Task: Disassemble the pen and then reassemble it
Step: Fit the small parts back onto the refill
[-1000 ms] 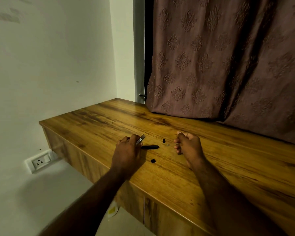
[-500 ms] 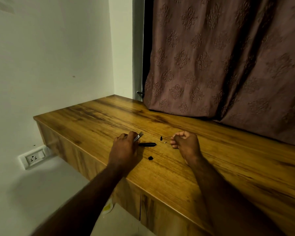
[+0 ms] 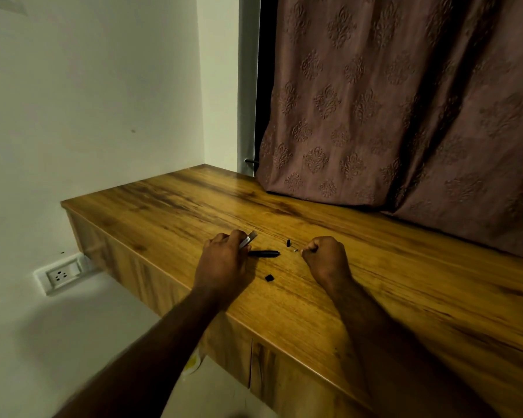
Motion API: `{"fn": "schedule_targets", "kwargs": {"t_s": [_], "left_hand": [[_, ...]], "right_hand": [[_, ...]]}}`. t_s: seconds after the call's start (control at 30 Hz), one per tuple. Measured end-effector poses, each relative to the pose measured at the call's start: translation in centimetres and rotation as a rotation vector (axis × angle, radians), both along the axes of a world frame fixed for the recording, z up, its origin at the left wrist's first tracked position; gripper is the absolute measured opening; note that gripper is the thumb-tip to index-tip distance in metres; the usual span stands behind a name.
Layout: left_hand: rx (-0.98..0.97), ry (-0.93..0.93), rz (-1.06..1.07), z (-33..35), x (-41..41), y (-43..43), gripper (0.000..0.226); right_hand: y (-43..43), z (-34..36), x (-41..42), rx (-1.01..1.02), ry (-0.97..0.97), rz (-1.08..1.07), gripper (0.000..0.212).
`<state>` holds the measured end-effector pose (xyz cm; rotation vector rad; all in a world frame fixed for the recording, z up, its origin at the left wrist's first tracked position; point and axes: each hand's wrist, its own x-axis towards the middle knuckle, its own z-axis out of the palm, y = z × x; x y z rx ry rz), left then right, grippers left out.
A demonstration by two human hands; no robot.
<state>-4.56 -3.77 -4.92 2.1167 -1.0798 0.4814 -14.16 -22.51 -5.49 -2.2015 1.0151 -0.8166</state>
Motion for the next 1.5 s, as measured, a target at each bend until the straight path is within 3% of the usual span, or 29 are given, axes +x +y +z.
{"fn": "schedule_targets", "kwargs": {"t_s": [0.43,0.67,0.83,0.9,0.97,1.07,1.17,1.27,1.37,1.5], "left_hand": [[-0.017,0.028,-0.017,0.7,-0.8,0.4,0.02],[-0.019,0.034,-0.014,0.5,-0.5,0.4,0.02],[-0.022,-0.001,-0.036,0.1,0.0,0.2,0.018],[-0.033,-0.022,-0.053,-0.1,0.3,0.1,0.018],[-0.048,-0.023,-0.057,-0.2,0.4,0.1,0.019],[-0.065,-0.011,-0.058,-0.3,0.4,0.1,0.02],[-0.064,-0.015,-0.055,-0.2,0.3,0.2,0.021],[-0.044,-0.006,-0.073,-0.3,0.4,0.2,0.031],[-0.048,-0.015,-0.074,-0.4,0.4,0.2,0.033],[-0.066,-0.028,-0.08,-0.5,0.6,0.0,0.03]], "right_hand": [[-0.2,-0.1,0.2,0.012,0.03,-0.018,0.011],[-0.4,0.0,-0.1,0.046,-0.03,-0.012,0.026],[-0.1,0.9,-0.9,0.134,-0.351,-0.009,0.018],[0.4,1.5,-1.2,0.182,-0.523,0.016,0.035],[1.5,2.3,-1.8,0.224,-0.572,0.054,0.045],[3.3,2.5,-2.0,0.252,-0.433,0.242,0.04],[5.0,1.8,-1.6,0.131,-0.116,0.453,0.023],[6.2,1.5,-1.4,-0.009,0.119,0.524,0.017],[6.7,2.0,-1.4,-0.122,0.201,0.555,0.021],[6.4,2.4,-1.6,-0.118,0.231,0.614,0.015]]}}
